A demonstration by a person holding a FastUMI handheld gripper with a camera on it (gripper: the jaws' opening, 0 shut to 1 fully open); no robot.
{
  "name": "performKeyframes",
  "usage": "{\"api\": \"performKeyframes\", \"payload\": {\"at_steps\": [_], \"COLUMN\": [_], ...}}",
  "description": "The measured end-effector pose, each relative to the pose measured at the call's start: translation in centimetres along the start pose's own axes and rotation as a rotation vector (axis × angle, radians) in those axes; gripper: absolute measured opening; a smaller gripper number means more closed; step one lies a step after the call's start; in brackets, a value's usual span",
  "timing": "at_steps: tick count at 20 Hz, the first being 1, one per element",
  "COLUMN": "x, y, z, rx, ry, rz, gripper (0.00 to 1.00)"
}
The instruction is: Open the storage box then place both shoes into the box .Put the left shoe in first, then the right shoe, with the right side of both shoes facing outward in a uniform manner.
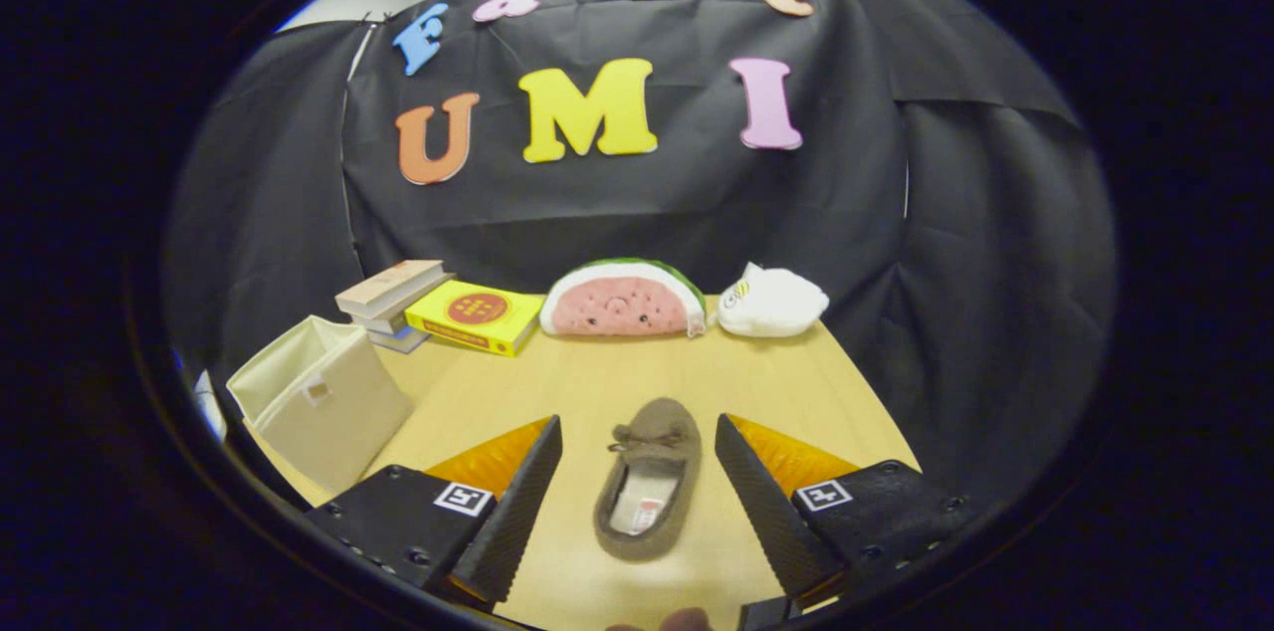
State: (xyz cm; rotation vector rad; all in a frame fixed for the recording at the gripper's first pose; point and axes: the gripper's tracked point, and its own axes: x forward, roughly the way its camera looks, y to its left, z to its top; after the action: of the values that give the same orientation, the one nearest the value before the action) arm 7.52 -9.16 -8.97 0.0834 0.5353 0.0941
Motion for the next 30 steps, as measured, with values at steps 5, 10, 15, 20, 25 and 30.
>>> {"api": "performKeyframes", "payload": {"at_steps": [5,10,15,20,25,30], "x": [4.5,8.3,10.9,11.8,11.4,9.3], "y": [-2.5,-2.6,-2.9,-4.0,-3.0,-0.4], "z": [-4.2,-8.5,-9.3,-9.7,-9.2,-7.5], "rx": [0.007,0.038,0.079,0.147,0.245,0.339], "ry": [0.135,0.279,0.303,0.346,0.341,0.294], "rz": [-0.012,0.020,0.010,-0.030,-0.022,-0.012], "gripper": [0.95,0.95,0.74,0.18,0.01,0.01]}}
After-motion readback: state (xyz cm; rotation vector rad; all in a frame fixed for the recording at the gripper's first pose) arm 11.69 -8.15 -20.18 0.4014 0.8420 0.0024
